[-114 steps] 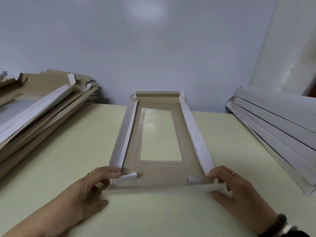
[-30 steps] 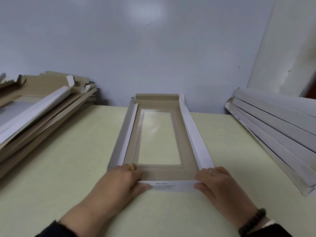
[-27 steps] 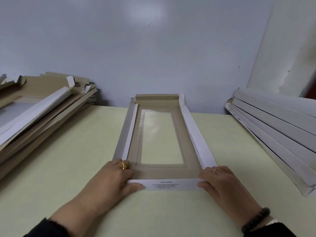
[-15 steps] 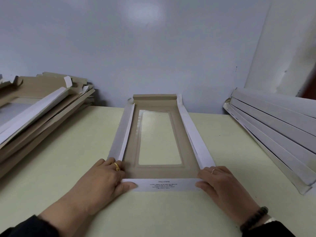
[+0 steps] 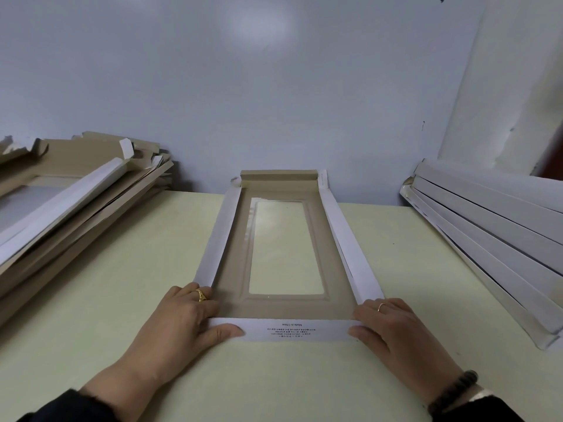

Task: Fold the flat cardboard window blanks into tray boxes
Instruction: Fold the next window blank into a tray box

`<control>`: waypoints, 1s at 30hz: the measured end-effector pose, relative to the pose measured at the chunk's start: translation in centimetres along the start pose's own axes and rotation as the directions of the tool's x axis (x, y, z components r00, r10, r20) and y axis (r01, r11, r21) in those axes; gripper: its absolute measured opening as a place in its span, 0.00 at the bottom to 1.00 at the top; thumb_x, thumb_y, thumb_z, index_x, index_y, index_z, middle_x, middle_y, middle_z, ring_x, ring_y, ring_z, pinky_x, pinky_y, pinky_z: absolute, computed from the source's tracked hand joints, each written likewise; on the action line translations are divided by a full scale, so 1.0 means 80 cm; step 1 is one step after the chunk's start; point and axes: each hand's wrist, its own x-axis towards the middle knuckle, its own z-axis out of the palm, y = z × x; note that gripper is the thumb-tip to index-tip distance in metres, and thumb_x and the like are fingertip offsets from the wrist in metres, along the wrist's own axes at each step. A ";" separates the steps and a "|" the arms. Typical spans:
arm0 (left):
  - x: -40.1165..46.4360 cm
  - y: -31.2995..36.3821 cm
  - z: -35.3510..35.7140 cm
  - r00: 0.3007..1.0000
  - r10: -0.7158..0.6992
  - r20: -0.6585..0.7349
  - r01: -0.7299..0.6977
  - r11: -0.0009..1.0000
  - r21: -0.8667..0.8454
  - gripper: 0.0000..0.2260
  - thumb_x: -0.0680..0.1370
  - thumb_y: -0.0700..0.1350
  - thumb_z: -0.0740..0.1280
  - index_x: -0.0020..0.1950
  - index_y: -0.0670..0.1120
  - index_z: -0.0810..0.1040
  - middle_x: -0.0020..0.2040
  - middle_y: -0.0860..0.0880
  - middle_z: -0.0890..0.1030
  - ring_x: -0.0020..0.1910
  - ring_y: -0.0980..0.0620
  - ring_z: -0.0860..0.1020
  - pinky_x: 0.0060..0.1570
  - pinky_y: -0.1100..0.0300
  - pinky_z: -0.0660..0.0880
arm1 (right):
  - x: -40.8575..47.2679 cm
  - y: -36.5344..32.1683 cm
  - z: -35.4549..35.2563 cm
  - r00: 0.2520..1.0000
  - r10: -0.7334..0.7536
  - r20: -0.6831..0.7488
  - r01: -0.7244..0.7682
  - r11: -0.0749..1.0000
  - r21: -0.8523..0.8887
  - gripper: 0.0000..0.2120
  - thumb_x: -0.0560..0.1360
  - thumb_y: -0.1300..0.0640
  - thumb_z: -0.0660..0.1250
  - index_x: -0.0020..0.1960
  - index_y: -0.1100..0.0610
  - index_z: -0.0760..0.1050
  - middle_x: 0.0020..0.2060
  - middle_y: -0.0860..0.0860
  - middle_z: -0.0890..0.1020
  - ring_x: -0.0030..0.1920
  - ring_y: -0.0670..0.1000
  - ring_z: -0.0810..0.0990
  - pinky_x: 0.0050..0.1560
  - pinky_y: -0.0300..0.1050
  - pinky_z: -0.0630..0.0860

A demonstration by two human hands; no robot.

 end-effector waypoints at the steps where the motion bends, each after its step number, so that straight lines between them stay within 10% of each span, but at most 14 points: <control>1: 0.001 -0.001 0.000 0.999 -0.032 0.035 0.033 0.999 -0.038 0.29 0.69 0.73 0.49 0.28 0.48 0.69 0.31 0.53 0.70 0.38 0.57 0.64 0.42 0.61 0.62 | 0.000 0.000 0.000 1.000 0.005 0.004 -0.005 1.000 -0.002 0.13 0.71 0.50 0.58 0.34 0.55 0.75 0.27 0.45 0.75 0.29 0.49 0.75 0.38 0.37 0.66; 8: 0.001 -0.003 -0.003 0.981 -0.181 0.063 0.191 0.898 -0.396 0.19 0.59 0.66 0.64 0.27 0.52 0.67 0.30 0.56 0.72 0.35 0.59 0.68 0.33 0.67 0.62 | 0.000 0.000 -0.001 1.000 0.023 0.011 -0.023 1.000 -0.006 0.11 0.70 0.50 0.62 0.33 0.54 0.75 0.28 0.46 0.76 0.29 0.49 0.76 0.38 0.39 0.66; 16: -0.001 -0.004 -0.004 0.996 -0.091 0.024 0.093 0.916 -0.390 0.17 0.64 0.61 0.68 0.29 0.52 0.65 0.31 0.55 0.70 0.29 0.57 0.64 0.29 0.67 0.59 | 0.001 -0.002 -0.002 0.999 0.030 0.020 -0.030 0.999 0.019 0.14 0.71 0.50 0.57 0.34 0.54 0.75 0.28 0.46 0.75 0.29 0.50 0.76 0.39 0.39 0.66; 22: -0.004 0.000 -0.006 0.997 -0.027 0.070 0.045 0.961 -0.272 0.12 0.71 0.58 0.65 0.33 0.57 0.66 0.42 0.59 0.71 0.41 0.62 0.67 0.45 0.75 0.63 | -0.001 -0.006 -0.006 0.999 0.026 0.022 -0.027 0.999 0.018 0.10 0.70 0.52 0.63 0.33 0.55 0.75 0.27 0.46 0.76 0.28 0.50 0.75 0.38 0.39 0.66; 26: -0.003 -0.002 -0.013 0.992 0.046 0.114 -0.033 0.992 -0.119 0.07 0.73 0.53 0.64 0.36 0.54 0.70 0.31 0.62 0.67 0.39 0.64 0.67 0.48 0.72 0.62 | 0.000 -0.022 -0.013 1.000 -0.010 0.012 0.010 0.999 0.036 0.09 0.68 0.53 0.66 0.30 0.55 0.75 0.25 0.46 0.75 0.26 0.49 0.74 0.32 0.39 0.68; 30: -0.002 -0.023 -0.018 0.985 -0.068 0.161 0.072 0.997 -0.023 0.08 0.75 0.43 0.69 0.37 0.51 0.75 0.37 0.58 0.72 0.43 0.61 0.71 0.63 0.64 0.57 | -0.003 -0.040 -0.017 0.999 -0.006 0.041 -0.010 0.928 0.372 0.11 0.71 0.61 0.57 0.45 0.53 0.77 0.29 0.41 0.73 0.28 0.44 0.71 0.32 0.39 0.70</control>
